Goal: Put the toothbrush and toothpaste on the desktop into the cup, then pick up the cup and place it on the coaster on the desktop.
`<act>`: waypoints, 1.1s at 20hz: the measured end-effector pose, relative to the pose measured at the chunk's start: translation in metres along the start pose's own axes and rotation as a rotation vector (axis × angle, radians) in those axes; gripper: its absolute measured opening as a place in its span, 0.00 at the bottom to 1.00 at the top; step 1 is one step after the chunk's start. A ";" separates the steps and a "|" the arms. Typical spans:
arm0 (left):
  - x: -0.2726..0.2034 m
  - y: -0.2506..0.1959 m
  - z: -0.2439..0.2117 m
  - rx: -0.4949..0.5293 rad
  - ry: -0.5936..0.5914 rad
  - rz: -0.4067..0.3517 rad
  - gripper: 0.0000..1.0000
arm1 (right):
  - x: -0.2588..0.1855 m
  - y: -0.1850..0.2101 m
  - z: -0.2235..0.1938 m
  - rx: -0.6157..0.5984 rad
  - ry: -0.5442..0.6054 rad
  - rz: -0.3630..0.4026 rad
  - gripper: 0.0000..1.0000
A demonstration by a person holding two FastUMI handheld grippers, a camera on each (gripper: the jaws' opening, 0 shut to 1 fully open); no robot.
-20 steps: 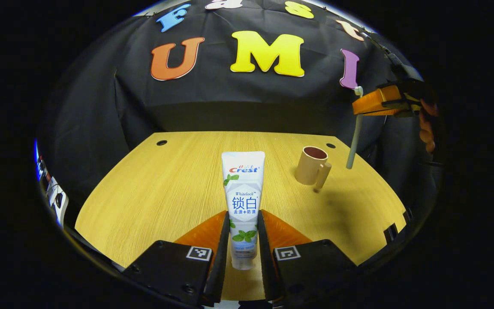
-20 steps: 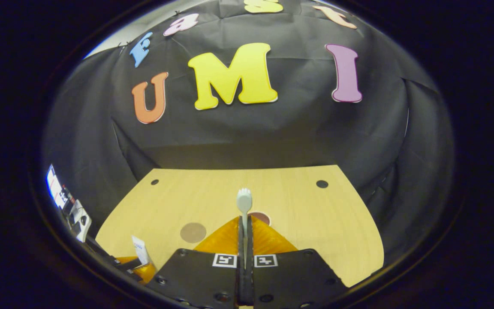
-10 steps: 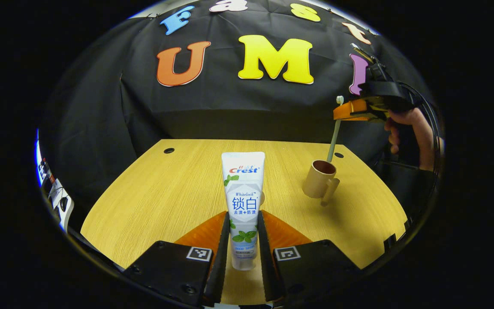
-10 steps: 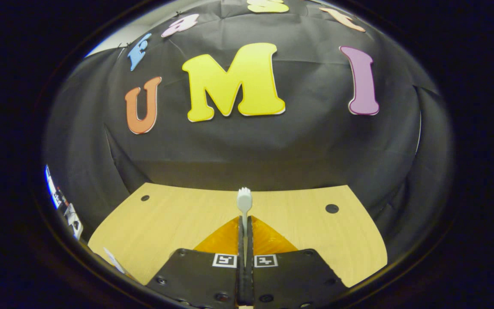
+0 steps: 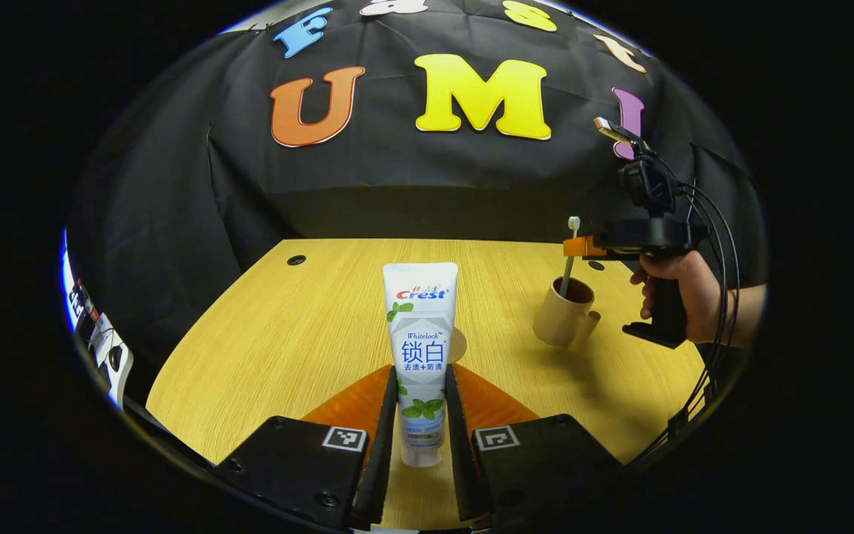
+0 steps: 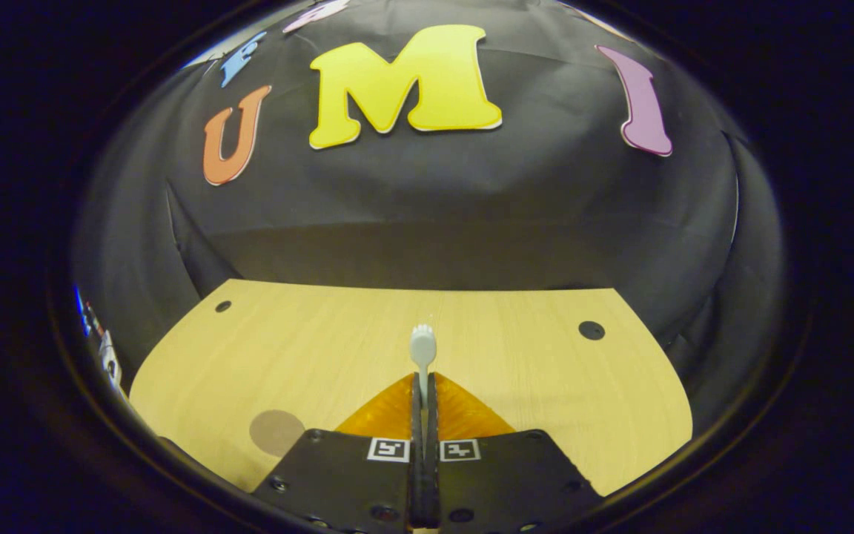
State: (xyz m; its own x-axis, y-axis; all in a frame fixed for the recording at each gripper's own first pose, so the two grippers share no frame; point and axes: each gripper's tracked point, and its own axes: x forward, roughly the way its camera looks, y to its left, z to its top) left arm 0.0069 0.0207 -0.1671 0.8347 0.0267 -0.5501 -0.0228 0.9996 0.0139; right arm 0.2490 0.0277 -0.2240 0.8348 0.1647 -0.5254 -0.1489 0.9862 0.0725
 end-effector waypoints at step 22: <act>0.040 -0.110 0.118 0.013 -0.324 -0.194 0.39 | -0.126 -0.100 -0.017 0.047 -0.019 -0.061 0.91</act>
State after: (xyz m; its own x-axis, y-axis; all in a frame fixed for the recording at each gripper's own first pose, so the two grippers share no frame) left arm 0.1076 -0.0878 -0.0915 0.9537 -0.1666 -0.2505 0.1583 0.9860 -0.0532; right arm 0.1495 -0.0916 -0.1791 0.8513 0.1042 -0.5142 -0.0728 0.9941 0.0809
